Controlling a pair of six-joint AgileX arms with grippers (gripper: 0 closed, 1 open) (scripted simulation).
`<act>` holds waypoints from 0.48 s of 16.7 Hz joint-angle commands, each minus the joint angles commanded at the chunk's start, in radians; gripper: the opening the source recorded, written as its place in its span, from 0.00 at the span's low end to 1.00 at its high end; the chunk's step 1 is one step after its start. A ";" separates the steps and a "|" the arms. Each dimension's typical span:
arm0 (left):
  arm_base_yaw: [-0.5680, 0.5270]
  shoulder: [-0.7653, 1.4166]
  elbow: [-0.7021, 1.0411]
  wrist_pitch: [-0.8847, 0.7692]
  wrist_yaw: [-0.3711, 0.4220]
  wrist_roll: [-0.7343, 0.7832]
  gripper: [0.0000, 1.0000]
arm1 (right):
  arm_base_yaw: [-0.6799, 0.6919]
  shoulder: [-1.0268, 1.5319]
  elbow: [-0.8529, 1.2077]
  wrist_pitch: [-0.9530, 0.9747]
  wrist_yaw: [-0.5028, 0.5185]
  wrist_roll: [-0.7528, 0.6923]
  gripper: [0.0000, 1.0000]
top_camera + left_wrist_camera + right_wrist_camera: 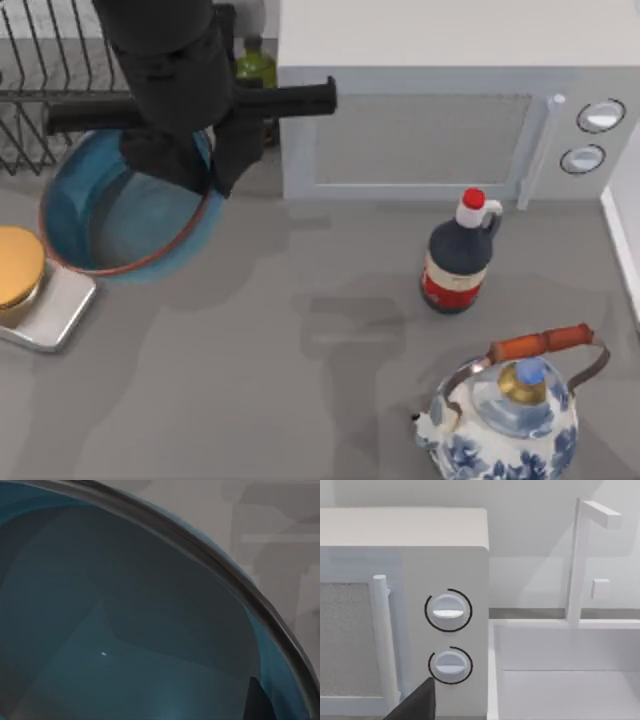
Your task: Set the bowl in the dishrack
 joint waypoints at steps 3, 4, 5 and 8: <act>0.116 -0.129 -0.105 0.180 0.028 0.088 0.00 | 0.000 0.000 0.000 0.000 0.000 0.000 1.00; 0.162 -0.179 -0.149 0.260 0.039 0.123 0.00 | 0.000 0.000 0.000 0.000 0.000 0.000 1.00; 0.211 -0.231 -0.198 0.347 0.050 0.161 0.00 | 0.000 0.000 0.000 0.000 0.000 0.000 1.00; 0.368 -0.397 -0.362 0.642 0.085 0.286 0.00 | 0.000 0.000 0.000 0.000 0.000 0.000 1.00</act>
